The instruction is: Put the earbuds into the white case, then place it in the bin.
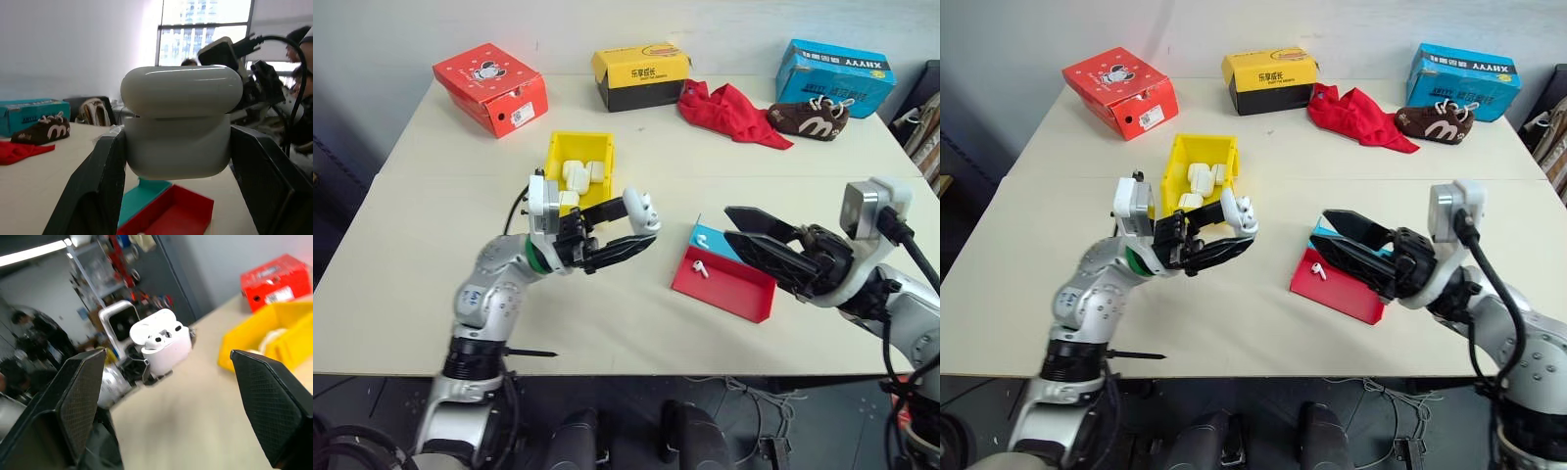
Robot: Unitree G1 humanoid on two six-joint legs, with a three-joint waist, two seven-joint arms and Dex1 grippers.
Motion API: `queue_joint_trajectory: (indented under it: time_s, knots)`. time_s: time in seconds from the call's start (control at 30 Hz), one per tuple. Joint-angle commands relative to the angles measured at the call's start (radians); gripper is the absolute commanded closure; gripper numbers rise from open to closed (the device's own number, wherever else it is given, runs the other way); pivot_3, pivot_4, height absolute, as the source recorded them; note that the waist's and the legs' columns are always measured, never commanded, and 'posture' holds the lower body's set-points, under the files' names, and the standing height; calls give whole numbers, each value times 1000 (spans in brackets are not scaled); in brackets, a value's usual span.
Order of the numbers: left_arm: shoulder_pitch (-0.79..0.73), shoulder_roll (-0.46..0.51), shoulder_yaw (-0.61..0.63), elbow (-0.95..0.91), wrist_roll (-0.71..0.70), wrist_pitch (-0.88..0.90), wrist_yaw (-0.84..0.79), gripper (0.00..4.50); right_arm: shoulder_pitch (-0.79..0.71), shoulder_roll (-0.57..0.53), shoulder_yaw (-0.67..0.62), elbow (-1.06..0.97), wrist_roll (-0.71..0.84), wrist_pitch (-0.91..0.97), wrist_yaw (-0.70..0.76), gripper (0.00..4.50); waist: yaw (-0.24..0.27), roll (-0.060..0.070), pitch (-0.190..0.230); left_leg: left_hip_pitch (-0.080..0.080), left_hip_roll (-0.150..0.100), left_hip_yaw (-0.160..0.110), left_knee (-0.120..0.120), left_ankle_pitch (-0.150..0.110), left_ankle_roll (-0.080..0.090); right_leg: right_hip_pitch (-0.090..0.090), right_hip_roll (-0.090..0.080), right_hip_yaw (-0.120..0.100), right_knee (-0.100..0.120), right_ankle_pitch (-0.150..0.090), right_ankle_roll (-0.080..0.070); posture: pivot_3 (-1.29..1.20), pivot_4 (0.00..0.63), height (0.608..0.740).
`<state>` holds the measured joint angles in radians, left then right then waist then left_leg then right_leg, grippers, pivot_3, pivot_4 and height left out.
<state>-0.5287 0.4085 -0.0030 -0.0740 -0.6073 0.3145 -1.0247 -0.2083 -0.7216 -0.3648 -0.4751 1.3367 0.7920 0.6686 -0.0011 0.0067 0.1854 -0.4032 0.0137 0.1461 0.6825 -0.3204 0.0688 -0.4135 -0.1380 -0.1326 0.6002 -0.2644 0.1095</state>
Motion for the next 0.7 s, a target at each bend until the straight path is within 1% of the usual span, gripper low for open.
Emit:
queue_joint_trajectory:
  time_s: [0.03,0.07,0.13,0.17,0.23,0.37,0.57,0.67,0.7]
  knots:
    - [-18,115,-100,-21,185,-21,-20,1726,-12,-113,59,-60,-241,-112,169,963,1,0,0,0,0,1,0,0,0,0,1,0,0,0,0,0,150,740]
    - [-28,135,-129,-15,234,-25,-8,1726,-30,-135,108,-70,-309,-138,203,1282,1,0,0,0,0,1,0,0,0,0,1,0,-1,0,0,0,150,740]
    - [-46,139,-160,-11,272,-19,7,1726,-73,-144,186,-75,-402,-181,224,2036,1,0,0,0,0,1,0,0,0,0,1,-1,-6,0,1,0,150,740]
    - [-54,139,-179,-16,287,-15,4,1726,-109,-129,233,-78,-438,-189,217,2308,1,0,0,0,1,1,0,-1,-1,0,1,0,-6,0,1,0,150,740]
    - [-67,137,-212,-31,309,4,-3,1726,-185,-87,322,-78,-519,-206,185,3032,1,0,0,0,1,0,0,-1,-2,-1,-6,1,-5,0,0,0,150,740]
    - [-91,119,-245,-45,320,37,-4,1726,-283,-22,446,-68,-632,-203,156,4486,2,0,0,-1,1,0,0,-1,-3,-2,-6,0,0,0,0,0,150,740]
    - [-104,90,-235,-48,313,55,9,1726,-376,-3,560,-15,-773,-212,193,4486,1,-1,0,-2,-1,1,0,0,-1,-2,-5,-3,0,0,0,0,150,740]
    - [-99,96,-230,-59,321,45,8,1726,-366,-17,575,-18,-761,-168,233,4486,2,-1,0,-2,-1,0,0,0,-1,-2,-2,-3,0,0,0,0,150,740]
    - [-96,97,-223,-65,317,49,12,1726,-346,-38,570,-23,-759,-165,257,4486,2,-1,0,-2,-1,0,0,0,-1,-2,-1,-3,0,0,0,0,150,740]
